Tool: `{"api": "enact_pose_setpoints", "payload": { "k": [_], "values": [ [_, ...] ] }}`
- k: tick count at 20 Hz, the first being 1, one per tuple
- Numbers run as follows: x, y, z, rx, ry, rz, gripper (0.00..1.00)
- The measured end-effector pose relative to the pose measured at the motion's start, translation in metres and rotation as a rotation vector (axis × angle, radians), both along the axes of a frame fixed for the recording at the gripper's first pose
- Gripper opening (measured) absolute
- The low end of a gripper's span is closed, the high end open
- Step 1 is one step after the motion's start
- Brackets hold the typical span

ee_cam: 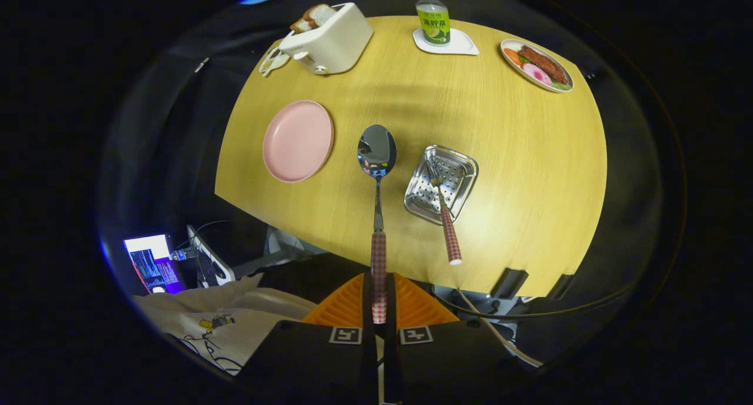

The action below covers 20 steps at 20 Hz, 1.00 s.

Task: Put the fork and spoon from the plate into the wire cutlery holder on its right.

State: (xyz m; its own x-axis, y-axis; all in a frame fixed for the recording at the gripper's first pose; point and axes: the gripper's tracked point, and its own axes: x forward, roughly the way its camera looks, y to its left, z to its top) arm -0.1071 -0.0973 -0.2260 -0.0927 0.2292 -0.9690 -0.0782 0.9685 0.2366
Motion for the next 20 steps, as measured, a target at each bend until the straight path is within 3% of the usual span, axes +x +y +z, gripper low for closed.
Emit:
{"api": "enact_pose_setpoints", "payload": {
  "k": [9,17,20],
  "values": [
    [-0.007,-0.062,0.003,-0.103,0.271,0.154,0.09],
    [0.011,-0.081,-0.026,-0.171,0.379,0.281,0.09],
    [0.023,-0.077,-0.034,-0.184,0.407,0.294,0.09]
  ]
}}
